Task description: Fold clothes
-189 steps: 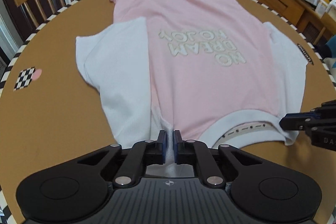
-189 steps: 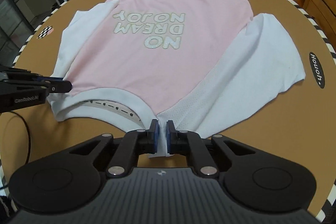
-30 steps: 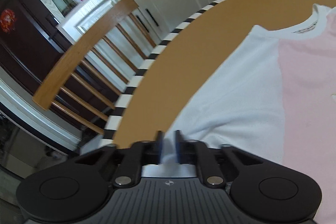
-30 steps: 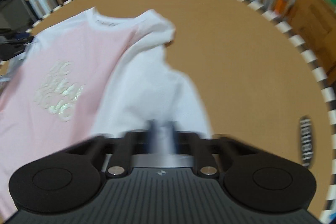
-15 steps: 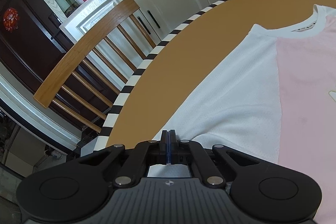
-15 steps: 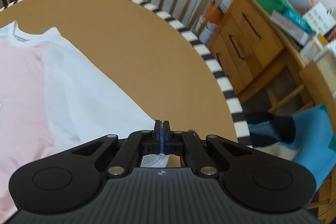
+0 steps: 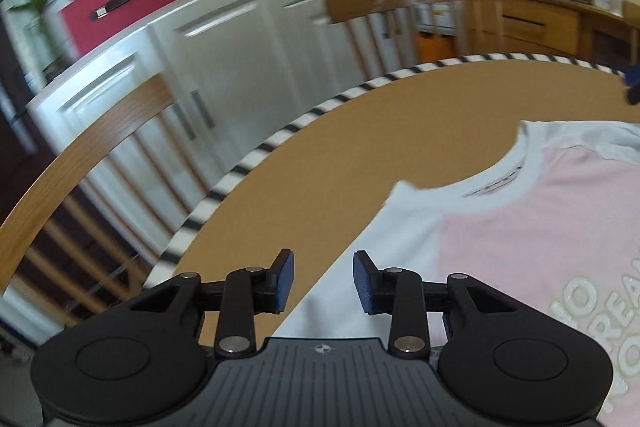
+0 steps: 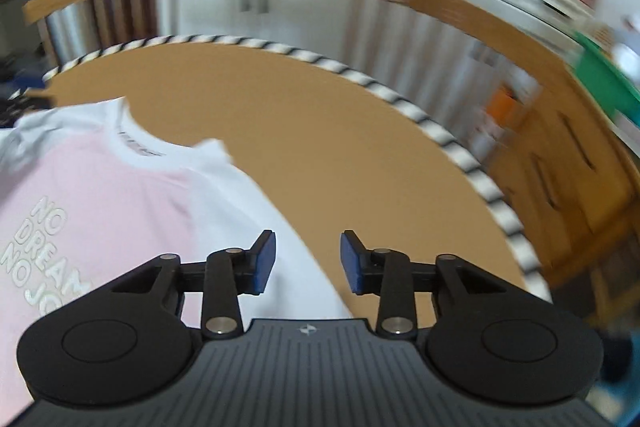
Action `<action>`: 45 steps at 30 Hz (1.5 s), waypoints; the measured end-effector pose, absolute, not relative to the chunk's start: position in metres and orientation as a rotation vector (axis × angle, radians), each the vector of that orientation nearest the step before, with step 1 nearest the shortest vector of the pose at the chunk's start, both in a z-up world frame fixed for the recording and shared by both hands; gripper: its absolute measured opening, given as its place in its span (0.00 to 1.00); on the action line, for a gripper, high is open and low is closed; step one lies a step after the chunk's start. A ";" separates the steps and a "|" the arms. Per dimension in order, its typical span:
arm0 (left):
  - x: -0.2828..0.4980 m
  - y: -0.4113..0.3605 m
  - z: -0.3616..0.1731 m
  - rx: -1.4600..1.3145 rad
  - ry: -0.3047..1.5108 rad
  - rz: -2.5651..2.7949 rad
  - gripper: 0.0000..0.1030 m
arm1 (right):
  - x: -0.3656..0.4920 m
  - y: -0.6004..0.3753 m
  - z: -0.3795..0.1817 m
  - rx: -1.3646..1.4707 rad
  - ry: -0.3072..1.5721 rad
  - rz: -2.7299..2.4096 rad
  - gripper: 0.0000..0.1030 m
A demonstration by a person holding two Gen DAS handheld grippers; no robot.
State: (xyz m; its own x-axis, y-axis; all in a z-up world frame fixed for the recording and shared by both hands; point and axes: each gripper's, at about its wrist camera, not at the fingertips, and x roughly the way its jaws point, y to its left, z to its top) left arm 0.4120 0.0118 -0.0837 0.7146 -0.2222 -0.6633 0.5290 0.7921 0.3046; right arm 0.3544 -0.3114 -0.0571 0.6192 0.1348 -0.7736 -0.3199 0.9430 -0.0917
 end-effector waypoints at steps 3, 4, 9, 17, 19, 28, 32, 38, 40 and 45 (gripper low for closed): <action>0.430 -0.006 -0.093 0.539 0.675 -0.494 0.39 | 0.378 -0.293 -0.066 -0.232 0.879 0.305 0.34; 0.436 -0.010 -0.097 0.544 0.693 -0.509 0.41 | 0.386 -0.289 -0.068 -0.226 0.883 0.320 0.35; 0.461 -0.012 -0.109 0.446 0.763 -0.533 0.50 | 0.418 -0.276 -0.090 -0.219 0.943 0.363 0.37; 0.457 -0.008 -0.114 0.305 0.834 -0.591 0.03 | 0.422 -0.249 -0.095 -0.359 0.933 0.446 0.01; 0.452 -0.014 -0.115 0.369 0.780 -0.569 0.03 | 0.431 -0.247 -0.091 -0.364 0.919 0.423 0.01; 0.496 -0.035 -0.112 0.466 0.712 -0.388 0.03 | 0.501 -0.222 -0.091 -0.416 0.882 0.339 0.01; 0.510 -0.039 -0.118 0.485 0.707 -0.343 0.03 | 0.519 -0.216 -0.101 -0.434 0.891 0.306 0.01; 0.508 -0.036 -0.104 0.491 0.679 -0.332 0.17 | 0.514 -0.222 -0.094 -0.397 0.891 0.273 0.09; 0.494 -0.009 -0.085 0.436 0.634 -0.324 0.26 | 0.497 -0.247 -0.071 -0.313 0.850 0.290 0.26; 0.433 0.082 -0.065 0.433 0.661 -0.265 0.33 | 0.430 -0.353 -0.042 -0.195 0.863 0.217 0.29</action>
